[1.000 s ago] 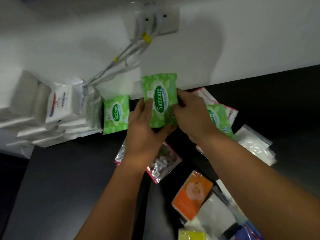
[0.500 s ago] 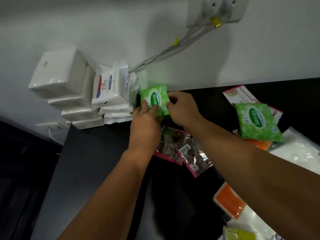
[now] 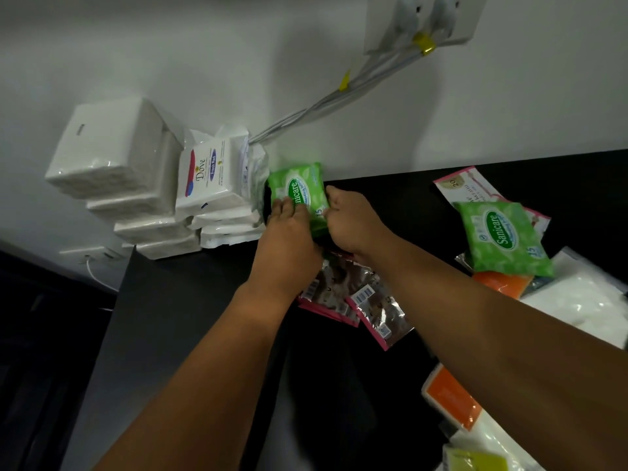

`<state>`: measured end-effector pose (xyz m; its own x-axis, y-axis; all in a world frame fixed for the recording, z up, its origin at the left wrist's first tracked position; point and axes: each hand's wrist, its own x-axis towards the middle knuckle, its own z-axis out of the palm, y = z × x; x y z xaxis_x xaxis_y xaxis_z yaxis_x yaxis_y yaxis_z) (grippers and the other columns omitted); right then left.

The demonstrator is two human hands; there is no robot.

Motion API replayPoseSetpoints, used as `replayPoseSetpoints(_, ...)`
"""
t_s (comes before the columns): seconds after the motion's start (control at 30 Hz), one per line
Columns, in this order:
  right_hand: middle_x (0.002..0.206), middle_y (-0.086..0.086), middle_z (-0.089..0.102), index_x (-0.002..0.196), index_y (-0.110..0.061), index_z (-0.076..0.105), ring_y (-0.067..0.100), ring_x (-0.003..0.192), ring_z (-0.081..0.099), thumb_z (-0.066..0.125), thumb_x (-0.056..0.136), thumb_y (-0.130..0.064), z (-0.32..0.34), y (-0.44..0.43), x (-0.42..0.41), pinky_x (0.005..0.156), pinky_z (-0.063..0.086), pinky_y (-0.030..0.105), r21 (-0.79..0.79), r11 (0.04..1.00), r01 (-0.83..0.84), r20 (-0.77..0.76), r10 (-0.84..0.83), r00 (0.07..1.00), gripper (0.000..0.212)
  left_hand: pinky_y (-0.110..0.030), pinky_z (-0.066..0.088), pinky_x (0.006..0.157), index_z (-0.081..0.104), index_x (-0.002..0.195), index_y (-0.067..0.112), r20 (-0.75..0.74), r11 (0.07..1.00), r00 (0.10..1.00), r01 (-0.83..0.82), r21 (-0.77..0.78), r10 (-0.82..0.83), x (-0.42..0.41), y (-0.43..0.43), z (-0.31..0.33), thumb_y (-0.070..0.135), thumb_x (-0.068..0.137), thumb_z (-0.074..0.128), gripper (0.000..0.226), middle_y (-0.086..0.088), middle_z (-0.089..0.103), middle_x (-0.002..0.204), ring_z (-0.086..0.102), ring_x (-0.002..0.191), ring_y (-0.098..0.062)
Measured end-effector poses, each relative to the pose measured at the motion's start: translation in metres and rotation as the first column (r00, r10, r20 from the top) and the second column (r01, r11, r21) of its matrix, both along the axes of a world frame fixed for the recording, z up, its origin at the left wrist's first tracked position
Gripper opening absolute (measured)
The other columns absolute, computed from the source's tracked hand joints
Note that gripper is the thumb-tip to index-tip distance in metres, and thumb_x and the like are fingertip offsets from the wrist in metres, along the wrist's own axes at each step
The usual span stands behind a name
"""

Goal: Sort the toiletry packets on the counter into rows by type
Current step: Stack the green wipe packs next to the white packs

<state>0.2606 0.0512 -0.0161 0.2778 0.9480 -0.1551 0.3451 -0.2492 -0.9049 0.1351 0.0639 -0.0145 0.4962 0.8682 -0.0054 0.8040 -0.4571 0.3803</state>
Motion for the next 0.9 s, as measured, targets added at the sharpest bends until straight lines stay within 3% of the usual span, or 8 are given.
replayPoseSetpoints(0.13, 0.104, 0.027, 0.062, 0.096, 0.012, 0.057, 0.039, 0.092, 0.06, 0.044, 0.093, 0.002, 0.01, -0.01, 0.019, 0.085, 0.048, 0.052, 0.024, 0.995, 0.093, 0.016, -0.094, 0.995, 0.017, -0.039, 0.033, 0.118, 0.046, 0.142, 0.0, 0.235, 0.998, 0.97, -0.063, 0.005, 0.06, 0.01, -0.012, 0.013, -0.001, 0.084, 0.055, 0.059, -0.018, 0.045, 0.149, 0.039, 0.142, -0.032)
replayPoseSetpoints(0.2, 0.114, 0.026, 0.063, 0.111, 0.012, 0.058, 0.038, 0.103, 0.063, 0.046, 0.095, -0.002, 0.019, -0.019, 0.035, 0.096, 0.049, 0.053, 0.068, 0.988, 0.142, 0.035, -0.144, 0.989, 0.025, -0.022, 0.046, 0.103, 0.049, 0.143, 0.008, 0.371, 0.993, 0.922, -0.12, 0.001, 0.111, 0.022, -0.019, 0.017, 0.002, 0.087, 0.056, 0.057, -0.011, 0.057, 0.14, 0.061, 0.118, -0.025)
replayPoseSetpoints(0.27, 0.116, 0.013, 0.068, 0.119, 0.0, 0.064, 0.026, 0.106, 0.065, 0.048, 0.096, -0.008, 0.03, -0.031, 0.057, 0.099, 0.051, 0.046, 0.101, 0.977, 0.187, 0.035, -0.192, 0.981, 0.028, -0.006, 0.043, 0.085, 0.057, 0.136, 0.015, 0.463, 0.989, 0.875, -0.148, -0.018, 0.14, 0.039, -0.025, 0.02, 0.007, 0.089, 0.057, 0.048, -0.002, 0.067, 0.125, 0.066, 0.099, -0.015)
replayPoseSetpoints(0.4, 0.111, 0.005, 0.07, 0.11, -0.009, 0.069, 0.022, 0.103, 0.066, 0.049, 0.095, -0.009, 0.036, -0.061, 0.11, 0.098, 0.05, 0.036, 0.162, 0.945, 0.285, 0.187, -0.313, 0.931, 0.024, -0.008, 0.044, 0.088, 0.066, 0.123, 0.013, 0.55, 0.996, 0.83, -0.06, -0.067, 0.088, 0.085, -0.042, 0.015, 0.011, 0.09, 0.06, 0.033, 0.003, 0.069, 0.114, 0.064, 0.103, -0.009)
replayPoseSetpoints(0.5, 0.114, 0.004, 0.069, 0.114, -0.011, 0.068, 0.019, 0.105, 0.064, 0.054, 0.095, -0.011, 0.029, -0.091, 0.146, 0.088, 0.04, 0.017, 0.151, 0.921, 0.359, 0.342, -0.389, 0.855, 0.023, -0.018, 0.049, 0.09, 0.067, 0.12, 0.01, 0.534, 0.996, 0.845, 0.028, -0.079, 0.019, 0.118, -0.057, 0.004, 0.014, 0.09, 0.066, 0.03, -0.001, 0.071, 0.107, 0.066, 0.097, -0.012)
replayPoseSetpoints(0.7, 0.123, 0.009, 0.062, 0.125, -0.014, 0.063, 0.021, 0.104, 0.06, 0.062, 0.091, -0.016, 0.011, -0.138, 0.193, 0.081, 0.04, 0.022, -0.016, 0.91, 0.415, 0.455, -0.363, 0.813, 0.034, -0.031, 0.052, 0.093, 0.059, 0.13, 0.016, 0.39, 0.956, 0.92, 0.141, -0.256, -0.032, 0.166, -0.084, -0.013, 0.036, 0.092, 0.067, 0.043, -0.003, 0.065, 0.12, 0.062, 0.108, -0.016)
replayPoseSetpoints(0.8, 0.126, 0.008, 0.057, 0.13, -0.019, 0.058, 0.017, 0.095, 0.058, 0.062, 0.092, -0.017, 0.006, -0.148, 0.203, 0.071, 0.045, 0.025, -0.123, 0.891, 0.438, 0.445, -0.345, 0.826, 0.039, -0.036, 0.055, 0.089, 0.059, 0.122, 0.019, 0.346, 0.944, 0.938, 0.131, -0.303, -0.019, 0.179, -0.092, -0.014, 0.042, 0.093, 0.064, 0.038, 0.0, 0.066, 0.114, 0.064, 0.104, -0.016)
replayPoseSetpoints(0.9, 0.118, 0.0, 0.06, 0.133, -0.017, 0.055, 0.008, 0.082, 0.054, 0.063, 0.091, -0.015, 0.001, -0.156, 0.206, 0.056, 0.04, 0.015, -0.158, 0.891, 0.426, 0.407, -0.334, 0.85, 0.043, -0.039, 0.057, 0.087, 0.057, 0.121, 0.021, 0.324, 0.924, 0.946, 0.108, -0.367, 0.018, 0.186, -0.098, -0.014, 0.039, 0.093, 0.065, 0.035, 0.003, 0.066, 0.113, 0.065, 0.103, -0.016)
